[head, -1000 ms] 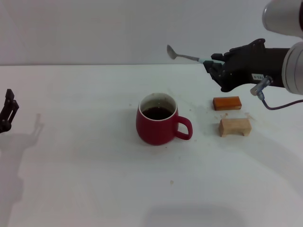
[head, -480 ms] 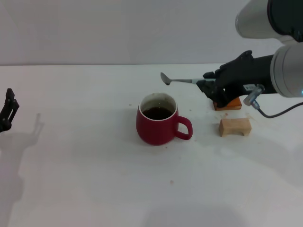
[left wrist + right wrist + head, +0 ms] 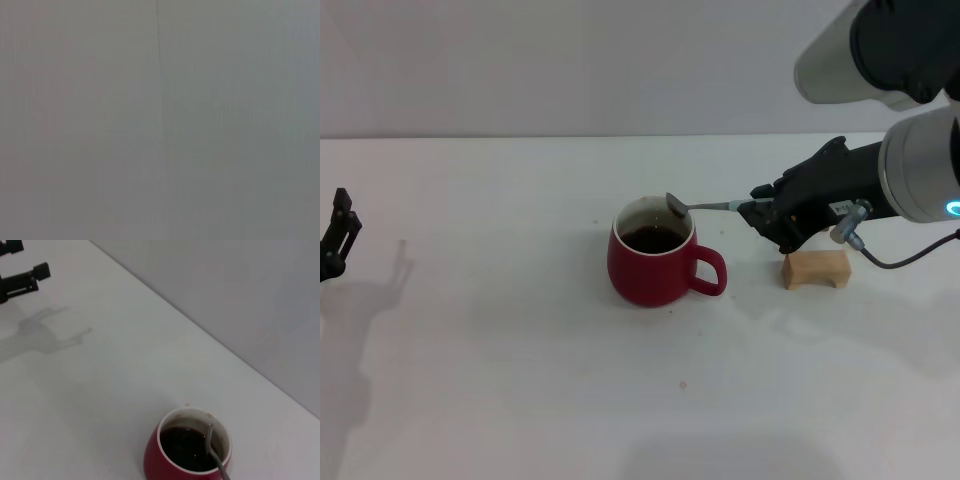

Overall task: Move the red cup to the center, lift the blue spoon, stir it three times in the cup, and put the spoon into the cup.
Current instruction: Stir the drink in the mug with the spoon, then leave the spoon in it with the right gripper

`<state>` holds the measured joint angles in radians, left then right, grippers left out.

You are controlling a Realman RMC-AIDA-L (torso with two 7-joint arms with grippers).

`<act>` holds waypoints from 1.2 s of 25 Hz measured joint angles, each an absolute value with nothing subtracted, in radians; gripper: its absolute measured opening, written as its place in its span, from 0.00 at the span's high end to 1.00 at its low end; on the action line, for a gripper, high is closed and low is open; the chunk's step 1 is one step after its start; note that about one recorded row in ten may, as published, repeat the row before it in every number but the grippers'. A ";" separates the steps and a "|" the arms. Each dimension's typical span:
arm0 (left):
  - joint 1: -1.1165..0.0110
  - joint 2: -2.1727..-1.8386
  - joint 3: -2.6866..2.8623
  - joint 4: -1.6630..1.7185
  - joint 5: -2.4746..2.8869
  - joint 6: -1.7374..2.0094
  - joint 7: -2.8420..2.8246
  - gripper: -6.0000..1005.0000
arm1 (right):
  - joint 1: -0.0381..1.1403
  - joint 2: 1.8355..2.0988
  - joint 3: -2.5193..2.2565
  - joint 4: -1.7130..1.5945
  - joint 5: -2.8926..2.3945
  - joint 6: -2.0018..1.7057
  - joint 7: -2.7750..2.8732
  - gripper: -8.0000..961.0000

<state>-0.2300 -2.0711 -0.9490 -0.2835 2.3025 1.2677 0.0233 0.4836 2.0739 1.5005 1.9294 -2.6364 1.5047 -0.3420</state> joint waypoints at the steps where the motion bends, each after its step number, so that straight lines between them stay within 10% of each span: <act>1: -0.230 -2.072 -0.948 -0.284 2.302 1.268 0.023 0.15 | 0.489 2.074 1.503 1.919 -2.636 1.505 -0.342 0.85; 30: -0.237 -2.069 -0.955 -0.280 2.302 1.266 0.018 0.15 | 0.668 2.077 1.495 1.604 -2.620 1.429 -0.356 0.85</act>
<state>-0.2375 -2.0692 -0.9555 -0.2803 2.3025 1.2656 0.0180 0.6684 2.0768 1.4946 1.6042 -2.6201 1.4292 -0.3563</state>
